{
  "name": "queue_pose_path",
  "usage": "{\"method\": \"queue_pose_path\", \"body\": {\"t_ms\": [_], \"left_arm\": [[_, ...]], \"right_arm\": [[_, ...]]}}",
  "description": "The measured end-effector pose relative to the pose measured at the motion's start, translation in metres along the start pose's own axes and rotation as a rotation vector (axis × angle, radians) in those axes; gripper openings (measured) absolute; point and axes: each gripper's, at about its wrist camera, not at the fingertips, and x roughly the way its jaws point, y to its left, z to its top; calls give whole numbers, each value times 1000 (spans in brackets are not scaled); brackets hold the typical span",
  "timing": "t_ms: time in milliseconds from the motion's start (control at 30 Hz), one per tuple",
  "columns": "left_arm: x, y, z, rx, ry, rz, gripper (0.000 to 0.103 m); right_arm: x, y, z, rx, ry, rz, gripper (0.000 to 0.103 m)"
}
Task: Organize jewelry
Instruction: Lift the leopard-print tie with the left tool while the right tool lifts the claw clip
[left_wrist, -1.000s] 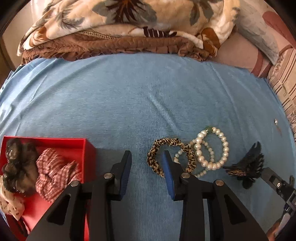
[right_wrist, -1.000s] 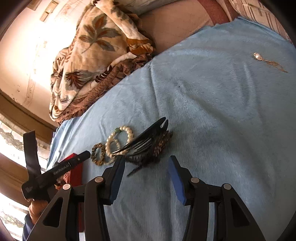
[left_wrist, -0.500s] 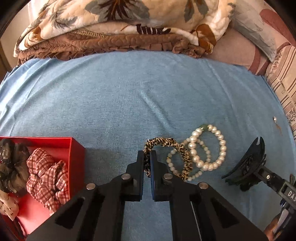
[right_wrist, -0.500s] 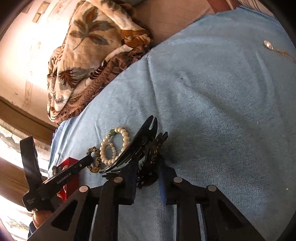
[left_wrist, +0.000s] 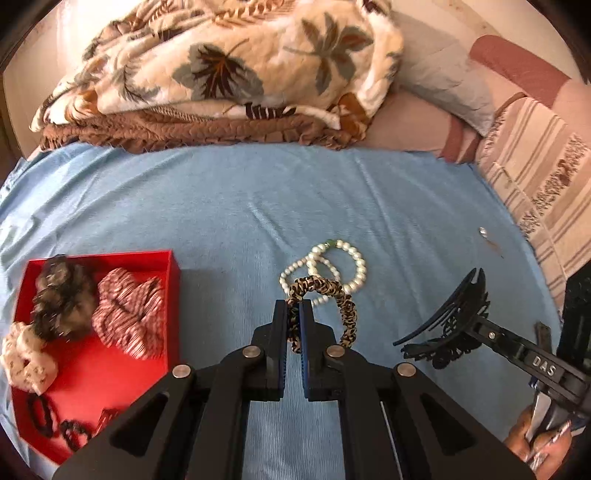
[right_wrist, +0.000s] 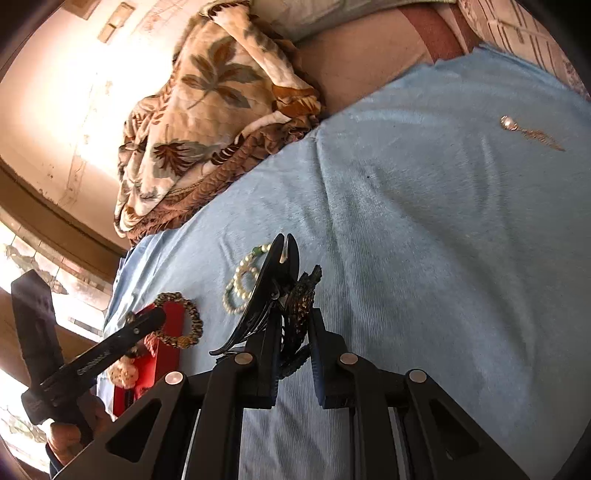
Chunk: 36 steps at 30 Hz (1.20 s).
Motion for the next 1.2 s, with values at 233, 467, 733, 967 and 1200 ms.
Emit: {"method": "queue_pose_path", "body": {"t_ms": [233, 467, 733, 967, 1200], "left_arm": [[-59, 4, -32, 2, -71, 7, 6], [-101, 25, -64, -78, -100, 22, 6], [-130, 42, -91, -147, -120, 22, 6], [-136, 44, -110, -167, -102, -4, 6], [-110, 21, -129, -129, -19, -46, 6]], "right_arm": [[-30, 12, -24, -29, -9, 4, 15], [-46, 28, -47, -58, -1, 26, 15], [-62, 40, -70, -105, 16, 20, 16], [-73, 27, -87, -172, 127, -91, 16], [-45, 8, -93, -192, 285, -199, 16]]}}
